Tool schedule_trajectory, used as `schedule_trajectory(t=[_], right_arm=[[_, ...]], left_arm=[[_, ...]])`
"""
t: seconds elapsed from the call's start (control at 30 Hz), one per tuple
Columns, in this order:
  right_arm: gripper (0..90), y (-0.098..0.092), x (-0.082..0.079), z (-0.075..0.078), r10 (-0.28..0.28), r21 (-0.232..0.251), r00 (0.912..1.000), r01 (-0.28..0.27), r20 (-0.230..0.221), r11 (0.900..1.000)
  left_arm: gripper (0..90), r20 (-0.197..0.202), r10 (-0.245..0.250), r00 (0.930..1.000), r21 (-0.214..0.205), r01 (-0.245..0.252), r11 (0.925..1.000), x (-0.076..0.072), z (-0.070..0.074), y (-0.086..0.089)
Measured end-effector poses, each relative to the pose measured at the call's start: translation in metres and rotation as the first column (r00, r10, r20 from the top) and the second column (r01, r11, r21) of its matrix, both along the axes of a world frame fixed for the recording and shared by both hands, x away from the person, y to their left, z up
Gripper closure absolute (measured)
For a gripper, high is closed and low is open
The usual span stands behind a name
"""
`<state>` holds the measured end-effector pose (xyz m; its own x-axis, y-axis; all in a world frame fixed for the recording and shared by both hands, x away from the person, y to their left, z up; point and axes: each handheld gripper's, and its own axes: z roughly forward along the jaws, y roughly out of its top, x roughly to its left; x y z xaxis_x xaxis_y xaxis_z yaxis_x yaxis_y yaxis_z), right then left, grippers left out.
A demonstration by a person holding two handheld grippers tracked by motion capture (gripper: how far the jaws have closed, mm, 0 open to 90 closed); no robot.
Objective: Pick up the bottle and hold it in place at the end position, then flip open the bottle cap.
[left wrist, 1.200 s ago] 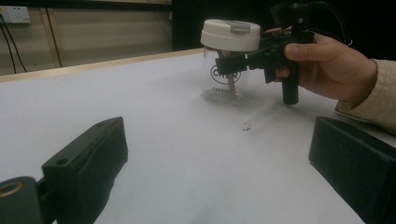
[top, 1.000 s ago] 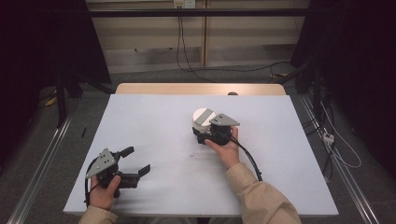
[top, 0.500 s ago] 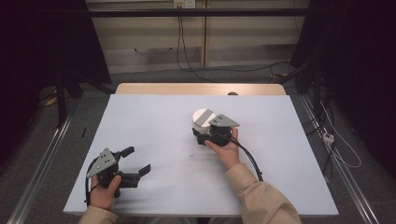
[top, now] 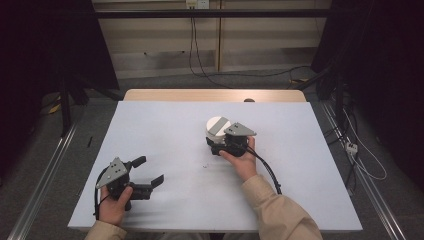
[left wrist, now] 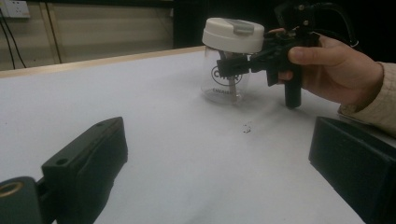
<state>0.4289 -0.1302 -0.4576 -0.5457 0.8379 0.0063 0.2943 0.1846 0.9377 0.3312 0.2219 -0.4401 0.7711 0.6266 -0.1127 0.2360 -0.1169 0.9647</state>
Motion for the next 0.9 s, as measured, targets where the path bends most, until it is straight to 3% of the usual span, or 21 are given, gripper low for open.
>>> schedule_trajectory(t=[0.4,0.77,0.9], right_arm=[[18.7,0.000,0.000,0.000,0.003,-0.001,1.0000,-0.003,0.001,1.0000],[18.7,0.000,0.000,-0.001,0.004,0.002,1.0000,-0.004,0.000,1.0000],[18.7,0.000,0.000,-0.001,0.003,0.001,1.0000,-0.003,-0.002,1.0000]], left_arm=[[3.8,-0.012,0.002,0.9999,-0.003,-0.002,1.0000,0.008,0.003,-0.014],[3.7,-0.022,-0.005,0.9997,0.022,0.006,0.9997,0.021,0.008,-0.041],[4.2,-0.036,-0.007,0.9993,0.010,0.007,0.9999,0.027,0.009,-0.051]])
